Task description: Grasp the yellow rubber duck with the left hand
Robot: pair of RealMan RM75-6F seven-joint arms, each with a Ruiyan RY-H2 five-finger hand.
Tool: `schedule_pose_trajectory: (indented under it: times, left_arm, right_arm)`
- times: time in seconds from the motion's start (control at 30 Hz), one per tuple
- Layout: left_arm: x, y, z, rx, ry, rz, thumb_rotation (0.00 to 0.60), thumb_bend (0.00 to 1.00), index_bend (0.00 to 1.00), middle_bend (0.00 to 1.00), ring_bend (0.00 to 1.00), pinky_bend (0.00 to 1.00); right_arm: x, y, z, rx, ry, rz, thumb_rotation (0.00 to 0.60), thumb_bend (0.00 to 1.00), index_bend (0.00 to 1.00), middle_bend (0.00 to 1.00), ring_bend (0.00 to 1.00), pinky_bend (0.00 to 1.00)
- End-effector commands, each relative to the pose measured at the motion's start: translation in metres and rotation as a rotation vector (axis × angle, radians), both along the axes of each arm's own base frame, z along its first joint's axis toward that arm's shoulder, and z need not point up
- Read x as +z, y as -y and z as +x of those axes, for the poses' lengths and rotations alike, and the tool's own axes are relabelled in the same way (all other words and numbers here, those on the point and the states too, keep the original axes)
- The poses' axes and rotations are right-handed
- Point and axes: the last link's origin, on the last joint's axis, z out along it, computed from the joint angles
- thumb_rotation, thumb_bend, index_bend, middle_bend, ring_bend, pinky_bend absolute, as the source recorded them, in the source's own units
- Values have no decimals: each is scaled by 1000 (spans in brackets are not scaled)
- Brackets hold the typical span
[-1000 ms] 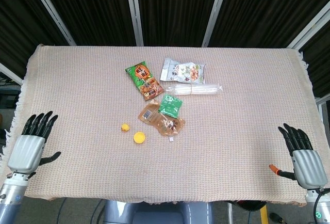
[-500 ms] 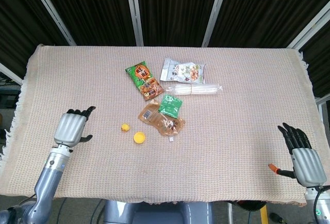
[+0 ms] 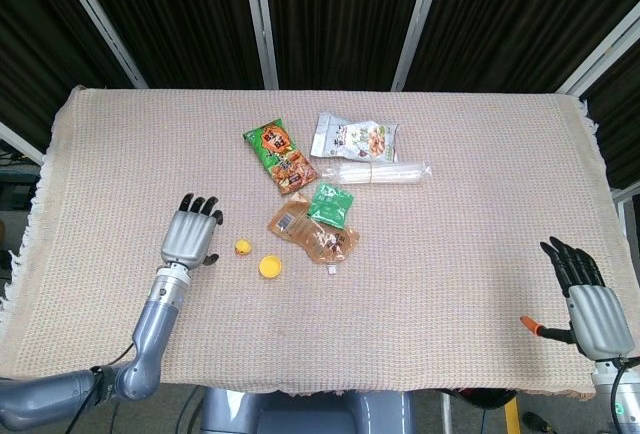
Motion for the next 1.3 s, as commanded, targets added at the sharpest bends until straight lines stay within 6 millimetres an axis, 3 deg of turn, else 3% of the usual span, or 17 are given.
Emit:
schedule_pose_trajectory:
  times: [0.03, 0.53, 0.77, 1.0, 1.13, 1.3]
  left_arm:
    - [-10, -1, 4, 6, -8, -17, 600, 46, 418, 140, 142, 111]
    - [-38, -9, 19, 12, -58, -50, 600, 47, 278, 87, 110, 104]
    - [-47, -9, 21, 12, -67, -59, 600, 125, 334, 87, 108, 104]
    - [-49, -10, 19, 13, -80, -56, 600, 136, 413, 91, 108, 107]
    - [-47, -12, 18, 21, -76, -49, 600, 230, 455, 96, 108, 109]
    - [-50, -13, 18, 21, -71, -55, 600, 274, 447, 99, 109, 109]
  right_arm:
    - [0, 0, 0, 0, 0, -1, 600, 11, 21, 0, 0, 0]
    - [2, 0, -1, -6, 19, -8, 600, 11, 22, 0, 0, 0]
    - [4, 0, 0, -6, 27, -13, 600, 11, 22, 0, 0, 0]
    - [4, 0, -1, -6, 31, -19, 600, 10, 22, 0, 0, 0]
    - [5, 0, -1, -6, 33, -20, 600, 11, 22, 0, 0, 0]
    - [5, -1, 0, -5, 34, -20, 600, 10, 22, 0, 0, 0]
